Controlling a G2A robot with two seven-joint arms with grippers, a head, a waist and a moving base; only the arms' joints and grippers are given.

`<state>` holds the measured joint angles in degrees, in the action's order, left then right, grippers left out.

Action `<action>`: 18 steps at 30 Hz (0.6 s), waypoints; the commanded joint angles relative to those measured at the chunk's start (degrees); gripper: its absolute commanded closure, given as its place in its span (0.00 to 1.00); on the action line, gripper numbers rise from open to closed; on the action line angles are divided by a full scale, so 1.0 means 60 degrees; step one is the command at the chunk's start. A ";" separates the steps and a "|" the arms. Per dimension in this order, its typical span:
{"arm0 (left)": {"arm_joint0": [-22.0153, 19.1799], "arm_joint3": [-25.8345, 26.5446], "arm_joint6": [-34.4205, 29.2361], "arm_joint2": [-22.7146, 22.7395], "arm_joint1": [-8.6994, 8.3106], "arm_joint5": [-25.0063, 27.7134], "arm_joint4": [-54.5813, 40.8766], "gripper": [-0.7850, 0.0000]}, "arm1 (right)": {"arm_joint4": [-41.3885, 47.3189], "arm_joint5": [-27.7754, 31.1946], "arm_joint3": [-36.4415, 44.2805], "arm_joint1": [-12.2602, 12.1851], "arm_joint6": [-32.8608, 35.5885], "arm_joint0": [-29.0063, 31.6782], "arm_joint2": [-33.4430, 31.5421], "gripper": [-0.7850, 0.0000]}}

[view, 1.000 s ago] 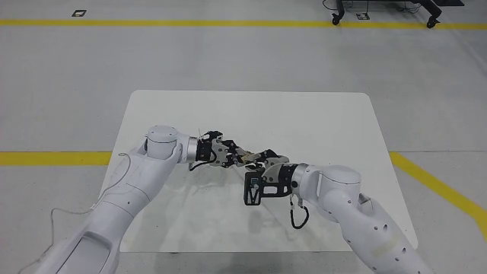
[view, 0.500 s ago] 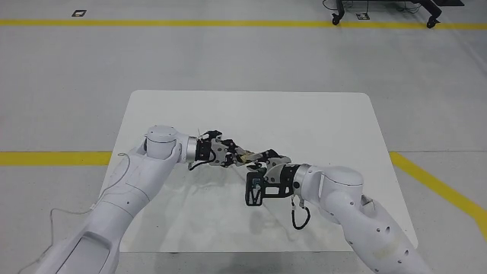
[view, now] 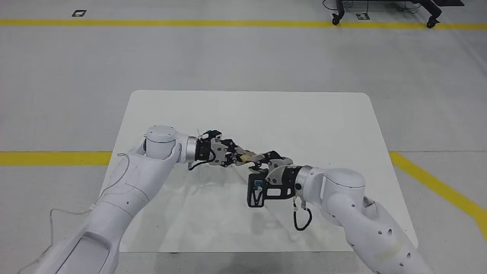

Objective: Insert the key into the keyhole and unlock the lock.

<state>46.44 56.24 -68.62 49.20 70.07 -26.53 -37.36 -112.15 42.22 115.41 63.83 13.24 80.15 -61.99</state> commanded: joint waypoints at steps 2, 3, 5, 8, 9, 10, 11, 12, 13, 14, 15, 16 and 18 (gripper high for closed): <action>0.0004 0.0001 0.0004 0.0008 -0.0002 0.0012 -0.0013 1.00 | -0.0014 -0.0026 0.0015 -0.0014 -0.0012 0.0039 -0.0036 0.68; 0.0004 0.0000 0.0010 0.0009 -0.0003 0.0012 -0.0009 1.00 | -0.0020 -0.0028 0.0031 -0.0020 -0.0016 0.0051 -0.0049 0.68; 0.0000 0.0008 0.0017 0.0008 -0.0006 -0.0001 0.0005 1.00 | -0.0018 -0.0046 0.0049 -0.0032 -0.0032 0.0085 -0.0081 0.68; 0.0009 0.0014 0.0021 0.0017 -0.0010 0.0005 -0.0004 1.00 | -0.0054 -0.0053 0.0099 -0.0053 -0.0052 0.0138 -0.0131 0.67; 0.0010 0.0016 0.0020 0.0018 -0.0012 0.0005 -0.0004 1.00 | -0.0073 -0.0059 0.0115 -0.0060 -0.0054 0.0160 -0.0148 0.66; 0.0010 0.0017 0.0026 0.0021 -0.0013 0.0004 0.0001 1.00 | -0.0084 -0.0058 0.0132 -0.0068 -0.0060 0.0185 -0.0164 0.65; 0.0010 0.0022 0.0036 0.0023 -0.0015 0.0003 0.0006 1.00 | -0.0095 -0.0055 0.0149 -0.0076 -0.0064 0.0211 -0.0186 0.65; 0.0012 0.0026 0.0039 0.0025 -0.0017 -0.0001 0.0005 1.00 | -0.0114 -0.0052 0.0167 -0.0086 -0.0055 0.0243 -0.0210 0.64; 0.0014 0.0030 0.0040 0.0027 -0.0018 -0.0003 0.0006 1.00 | -0.0125 -0.0047 0.0193 -0.0095 -0.0060 0.0282 -0.0233 0.63; 0.0015 0.0033 0.0039 0.0029 -0.0020 -0.0004 0.0006 1.00 | -0.0144 -0.0042 0.0220 -0.0107 -0.0062 0.0327 -0.0265 0.62; 0.0016 0.0034 0.0038 0.0031 -0.0022 -0.0006 0.0007 1.00 | -0.0169 -0.0042 0.0256 -0.0119 -0.0063 0.0377 -0.0299 0.62; 0.0016 0.0036 0.0035 0.0035 -0.0024 -0.0007 0.0008 1.00 | -0.0190 -0.0053 0.0301 -0.0133 -0.0080 0.0435 -0.0337 0.62; 0.0025 0.0037 0.0046 0.0047 -0.0026 -0.0013 -0.0019 1.00 | -0.0266 -0.0121 0.0416 -0.0160 -0.0103 0.0568 -0.0419 0.62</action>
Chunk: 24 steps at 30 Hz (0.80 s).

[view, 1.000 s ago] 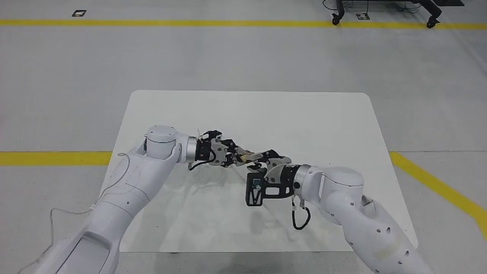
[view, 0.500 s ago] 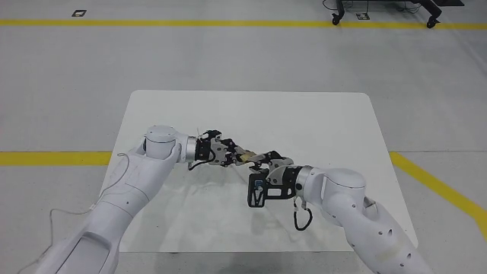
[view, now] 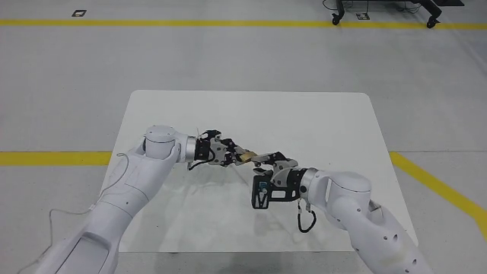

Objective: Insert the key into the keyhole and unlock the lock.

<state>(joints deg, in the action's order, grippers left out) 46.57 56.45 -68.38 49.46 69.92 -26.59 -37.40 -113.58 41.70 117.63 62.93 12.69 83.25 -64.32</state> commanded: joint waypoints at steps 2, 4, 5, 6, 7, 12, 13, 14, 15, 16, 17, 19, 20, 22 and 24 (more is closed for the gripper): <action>0.0006 0.0012 0.0012 0.0006 -0.0003 -0.0010 -0.0013 1.00 | -0.0094 -0.0122 0.0153 -0.0036 -0.0055 0.0189 -0.0112 0.63; 0.0009 0.0019 0.0014 0.0005 -0.0005 -0.0018 -0.0008 1.00 | -0.0150 -0.0211 0.0245 -0.0060 -0.0100 0.0314 -0.0195 0.63; 0.0006 0.0022 0.0010 0.0002 -0.0007 -0.0028 0.0001 1.00 | -0.0182 -0.0229 0.0278 -0.0072 -0.0134 0.0368 -0.0227 0.65; 0.0006 0.0024 0.0009 0.0002 -0.0008 -0.0032 0.0002 1.00 | -0.0206 -0.0233 0.0305 -0.0083 -0.0165 0.0412 -0.0255 0.67; 0.0006 0.0025 0.0008 0.0003 -0.0009 -0.0033 0.0002 1.00 | -0.0235 -0.0238 0.0330 -0.0093 -0.0195 0.0441 -0.0277 0.70; 0.0006 0.0029 0.0015 -0.0009 -0.0011 -0.0043 0.0019 1.00 | -0.0367 -0.0130 0.0382 -0.0122 -0.0310 0.0472 -0.0223 1.00; 0.0007 0.0028 0.0028 -0.0016 -0.0010 -0.0043 0.0028 1.00 | -0.0371 -0.0114 0.0366 -0.0122 -0.0320 0.0453 -0.0197 1.00; 0.0005 0.0028 0.0046 -0.0023 -0.0009 -0.0046 0.0043 1.00 | -0.0376 -0.0093 0.0355 -0.0122 -0.0328 0.0430 -0.0164 1.00; 0.0004 0.0027 0.0058 -0.0029 -0.0008 -0.0048 0.0050 1.00 | -0.0386 -0.0080 0.0346 -0.0121 -0.0328 0.0401 -0.0137 1.00; -0.0001 0.0033 0.0066 -0.0038 -0.0008 -0.0044 0.0070 1.00 | -0.0391 -0.0077 0.0341 -0.0119 -0.0320 0.0376 -0.0109 1.00; -0.0002 0.0029 0.0082 -0.0041 -0.0008 -0.0035 0.0081 1.00 | -0.0387 -0.0063 0.0336 -0.0117 -0.0302 0.0354 -0.0082 1.00; -0.0008 0.0028 0.0091 -0.0050 -0.0008 -0.0045 0.0102 1.00 | -0.0401 -0.0047 0.0348 -0.0113 -0.0222 0.0309 -0.0039 1.00; -0.0008 0.0028 0.0097 -0.0051 -0.0008 -0.0045 0.0102 1.00 | -0.0408 -0.0040 0.0362 -0.0111 -0.0174 0.0293 -0.0016 1.00; -0.0011 0.0027 0.0135 -0.0052 -0.0010 -0.0029 0.0129 1.00 | -0.0450 -0.0040 0.0409 -0.0108 -0.0055 0.0270 0.0031 1.00; -0.0006 0.0024 0.0174 -0.0056 -0.0013 -0.0017 0.0162 1.00 | -0.0480 -0.0038 0.0479 -0.0104 0.0061 0.0261 0.0079 1.00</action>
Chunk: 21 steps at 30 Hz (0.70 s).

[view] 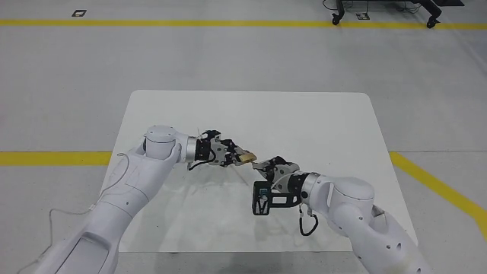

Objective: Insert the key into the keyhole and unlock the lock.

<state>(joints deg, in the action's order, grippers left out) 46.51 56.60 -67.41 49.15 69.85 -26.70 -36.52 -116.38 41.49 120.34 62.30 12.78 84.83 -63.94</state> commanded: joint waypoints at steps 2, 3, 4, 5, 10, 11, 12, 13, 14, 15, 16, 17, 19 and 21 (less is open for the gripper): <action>0.0003 0.0006 0.0024 -0.0005 -0.0002 -0.0003 0.0023 1.00 | -0.0044 -0.0011 0.0085 0.0005 0.0164 -0.0005 0.0059 1.00; 0.0006 0.0003 0.0038 -0.0009 -0.0003 -0.0003 0.0036 1.00 | -0.0068 -0.0012 0.0111 0.0007 0.0228 -0.0006 0.0086 1.00; 0.0008 0.0006 0.0044 -0.0016 -0.0002 -0.0006 0.0046 1.00 | -0.0082 -0.0018 0.0135 0.0010 0.0295 -0.0006 0.0113 1.00; 0.0009 -0.0002 0.0063 -0.0020 -0.0002 -0.0011 0.0056 1.00 | -0.0114 -0.0021 0.0166 0.0013 0.0359 -0.0012 0.0145 1.00; -0.0004 -0.0008 0.0075 -0.0028 0.0002 -0.0034 0.0048 1.00 | -0.0265 -0.0049 0.0212 0.0034 0.0632 -0.0052 0.0346 1.00; -0.0010 -0.0023 0.0072 -0.0020 0.0002 -0.0041 0.0035 1.00 | -0.0270 -0.0069 0.0206 0.0038 0.0661 -0.0060 0.0370 1.00; -0.0015 -0.0036 0.0087 -0.0003 0.0000 -0.0030 0.0019 1.00 | -0.0291 -0.0093 0.0213 0.0040 0.0694 -0.0060 0.0384 1.00; -0.0017 -0.0046 0.0118 0.0022 -0.0002 -0.0001 -0.0001 1.00 | -0.0329 -0.0126 0.0235 0.0040 0.0731 -0.0050 0.0390 1.00; -0.0008 -0.0054 0.0163 0.0052 -0.0003 0.0023 -0.0043 1.00 | -0.0354 -0.0147 0.0261 0.0038 0.0751 -0.0026 0.0393 1.00; 0.0003 -0.0042 0.0173 0.0054 -0.0002 0.0022 -0.0052 1.00 | -0.0414 -0.0181 0.0288 0.0034 0.0803 -0.0005 0.0382 1.00; 0.0009 -0.0034 0.0169 0.0052 -0.0003 0.0014 -0.0052 1.00 | -0.0483 -0.0218 0.0317 0.0031 0.0868 0.0022 0.0379 1.00; 0.0012 -0.0024 0.0168 0.0039 -0.0003 -0.0001 -0.0032 1.00 | -0.0556 -0.0243 0.0357 0.0029 0.0926 0.0052 0.0399 1.00; 0.0022 0.0001 0.0151 0.0005 0.0000 -0.0011 0.0003 1.00 | -0.0655 -0.0274 0.0422 0.0029 0.0965 0.0085 0.0461 1.00; 0.0022 0.0005 0.0151 -0.0017 0.0003 -0.0027 0.0025 1.00 | -0.0805 -0.0394 0.0473 0.0041 0.1103 0.0099 0.0548 1.00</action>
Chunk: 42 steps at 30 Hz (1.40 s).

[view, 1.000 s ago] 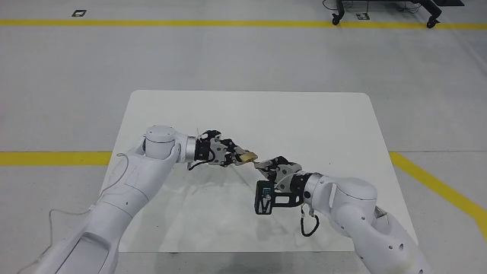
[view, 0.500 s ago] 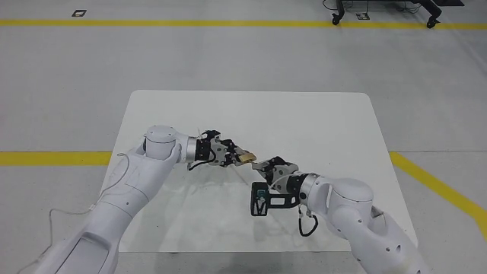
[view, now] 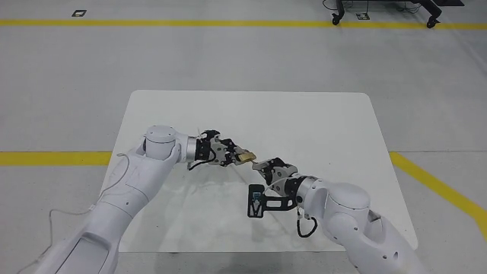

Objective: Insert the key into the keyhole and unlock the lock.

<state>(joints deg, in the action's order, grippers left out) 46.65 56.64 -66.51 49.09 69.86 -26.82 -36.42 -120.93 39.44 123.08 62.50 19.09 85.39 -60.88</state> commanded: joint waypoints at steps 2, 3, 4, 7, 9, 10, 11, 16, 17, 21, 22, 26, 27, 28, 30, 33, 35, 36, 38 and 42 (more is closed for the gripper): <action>-0.0010 -0.0001 -0.0009 -0.0014 0.0001 0.0004 0.0025 1.00 | -0.0142 -0.0109 0.0046 0.0022 0.0146 -0.0001 0.0149 1.00; -0.0010 -0.0007 -0.0012 -0.0006 0.0001 0.0017 0.0014 1.00 | -0.0221 -0.0132 0.0054 0.0031 0.0242 -0.0012 0.0210 1.00; -0.0010 -0.0011 -0.0016 -0.0003 -0.0001 0.0021 0.0013 1.00 | -0.0271 -0.0125 0.0048 0.0042 0.0322 -0.0026 0.0288 1.00; -0.0002 -0.0016 -0.0016 0.0008 -0.0002 0.0032 -0.0003 1.00 | -0.0296 -0.0109 0.0013 0.0077 0.0434 -0.0115 0.0454 1.00; -0.0003 -0.0014 0.0007 0.0014 -0.0004 0.0020 -0.0003 1.00 | -0.0293 -0.0115 -0.0002 0.0093 0.0468 -0.0161 0.0507 1.00; -0.0003 -0.0014 0.0022 0.0017 -0.0005 0.0019 0.0004 1.00 | -0.0303 -0.0136 0.0001 0.0099 0.0495 -0.0170 0.0520 1.00; -0.0002 -0.0010 0.0027 0.0020 -0.0006 0.0016 0.0006 1.00 | -0.0317 -0.0143 0.0016 0.0103 0.0518 -0.0167 0.0538 1.00; 0.0011 0.0016 0.0018 0.0013 -0.0009 -0.0005 0.0012 1.00 | -0.0497 -0.0208 0.0071 0.0122 0.0788 -0.0129 0.0609 1.00; 0.0012 0.0019 0.0018 0.0007 -0.0008 -0.0010 0.0017 1.00 | -0.0547 -0.0229 0.0076 0.0130 0.0861 -0.0127 0.0642 1.00; 0.0001 0.0028 0.0043 -0.0007 -0.0009 -0.0020 0.0061 1.00 | -0.0667 -0.0264 0.0045 0.0171 0.1126 -0.0165 0.0794 1.00; 0.0004 0.0031 0.0047 -0.0010 -0.0009 -0.0017 0.0069 1.00 | -0.0663 -0.0276 0.0040 0.0183 0.1168 -0.0182 0.0827 1.00; 0.0031 0.0071 0.0061 -0.0038 -0.0007 -0.0035 0.0091 1.00 | -0.0766 -0.0287 0.0062 0.0224 0.1367 -0.0239 0.0964 1.00; 0.0036 0.0090 0.0048 -0.0049 -0.0007 -0.0035 0.0103 1.00 | -0.0834 -0.0291 0.0076 0.0234 0.1444 -0.0250 0.1008 1.00; 0.0038 0.0096 0.0045 -0.0051 -0.0008 -0.0038 0.0109 1.00 | -0.0870 -0.0299 0.0086 0.0246 0.1503 -0.0253 0.1058 1.00; 0.0044 0.0103 0.0032 -0.0051 -0.0009 -0.0040 0.0101 1.00 | -0.0981 -0.0316 0.0089 0.0270 0.1650 -0.0277 0.1157 1.00; 0.0044 0.0101 0.0005 -0.0049 -0.0011 -0.0040 0.0095 1.00 | -0.1012 -0.0331 0.0014 0.0316 0.1791 -0.0347 0.1286 1.00; 0.0044 0.0092 0.0004 -0.0035 -0.0013 -0.0049 0.0072 1.00 | -0.1003 -0.0337 -0.0040 0.0348 0.1862 -0.0405 0.1356 1.00; 0.0045 0.0094 0.0004 -0.0031 -0.0015 -0.0049 0.0070 1.00 | -0.1004 -0.0333 -0.0057 0.0363 0.1888 -0.0435 0.1393 1.00; 0.0049 0.0108 -0.0018 -0.0032 -0.0018 -0.0039 0.0075 1.00 | -0.0996 -0.0323 -0.0088 0.0392 0.1938 -0.0484 0.1458 1.00; 0.0053 0.0117 -0.0026 -0.0041 -0.0021 -0.0046 0.0094 1.00 | -0.1000 -0.0272 -0.0113 0.0443 0.2032 -0.0578 0.1566 1.00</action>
<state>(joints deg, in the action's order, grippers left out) 46.97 57.33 -66.67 48.86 69.73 -27.08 -35.86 -126.94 37.75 122.44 65.11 31.21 82.04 -51.58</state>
